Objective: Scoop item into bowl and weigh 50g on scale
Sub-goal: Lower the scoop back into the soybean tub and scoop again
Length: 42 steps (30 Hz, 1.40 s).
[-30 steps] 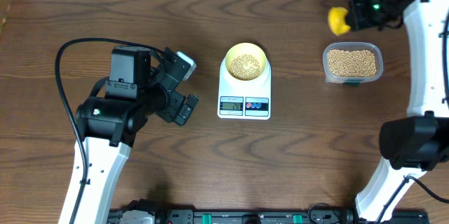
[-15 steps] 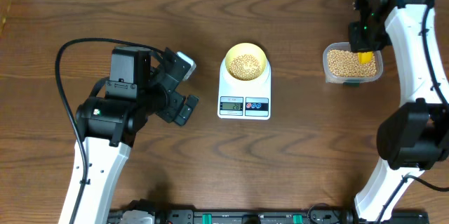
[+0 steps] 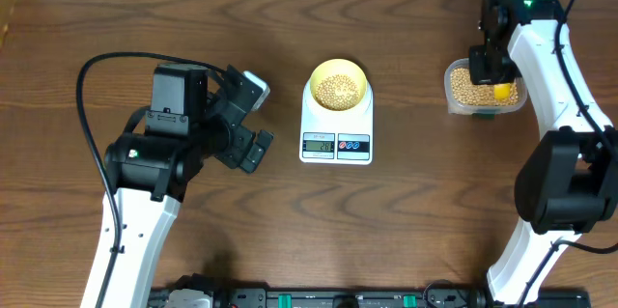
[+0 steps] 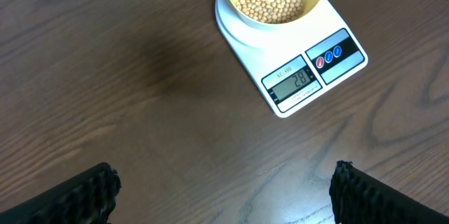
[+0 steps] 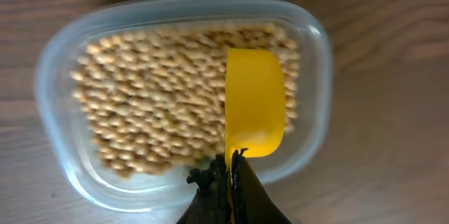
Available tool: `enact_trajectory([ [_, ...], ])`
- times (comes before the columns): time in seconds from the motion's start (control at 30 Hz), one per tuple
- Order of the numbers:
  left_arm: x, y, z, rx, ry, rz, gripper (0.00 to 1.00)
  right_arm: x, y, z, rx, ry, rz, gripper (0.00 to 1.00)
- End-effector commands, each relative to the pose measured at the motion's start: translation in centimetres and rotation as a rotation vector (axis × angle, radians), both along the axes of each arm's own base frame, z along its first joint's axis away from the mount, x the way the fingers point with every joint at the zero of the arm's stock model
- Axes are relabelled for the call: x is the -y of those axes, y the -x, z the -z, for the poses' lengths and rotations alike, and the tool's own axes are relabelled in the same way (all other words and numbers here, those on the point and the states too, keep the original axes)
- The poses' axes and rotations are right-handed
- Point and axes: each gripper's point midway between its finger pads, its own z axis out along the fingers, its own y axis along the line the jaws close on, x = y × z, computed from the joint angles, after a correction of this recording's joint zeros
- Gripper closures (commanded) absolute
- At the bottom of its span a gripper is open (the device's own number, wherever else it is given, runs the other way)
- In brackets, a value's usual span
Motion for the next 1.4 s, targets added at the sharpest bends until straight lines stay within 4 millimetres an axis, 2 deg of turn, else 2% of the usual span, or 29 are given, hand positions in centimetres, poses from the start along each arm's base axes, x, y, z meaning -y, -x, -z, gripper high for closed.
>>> enact_trajectory([
  [0.0,0.1,0.1,0.1,-0.006,0.004,0.015,0.02,-2.0,0.0,1.0,0.004,-0.130,0.003,0.99],
  [0.2,0.1,0.1,0.1,-0.006,0.004,0.015,0.02,-3.9,0.8,2.9,-0.043,-0.267,-0.010,0.99],
  [0.27,0.1,0.1,0.1,-0.006,0.004,0.015,0.02,-5.8,0.6,2.8,-0.038,-0.392,-0.039,0.99],
  [0.33,0.1,0.1,0.1,-0.006,0.004,0.015,0.02,-6.8,0.3,2.5,-0.025,-0.471,-0.043,0.99],
  [0.5,0.1,0.1,0.1,-0.006,0.004,0.015,0.02,-7.4,0.3,2.0,-0.021,-0.572,-0.031,0.99],
  [0.77,0.1,0.1,0.1,-0.006,0.004,0.015,0.02,-5.3,0.2,1.5,-0.001,-0.662,0.044,0.99],
  [0.97,0.1,0.1,0.1,-0.006,0.004,0.015,0.02,-1.9,0.2,1.5,0.026,-0.661,0.120,0.99],
  [1.13,0.1,0.1,0.1,-0.006,0.004,0.015,0.02,0.5,1.3,1.4,0.013,-0.670,0.184,0.99],
  [1.37,0.1,0.1,0.1,-0.006,0.004,0.015,0.03,0.4,0.3,-0.1,0.090,-0.829,0.152,0.99],
])
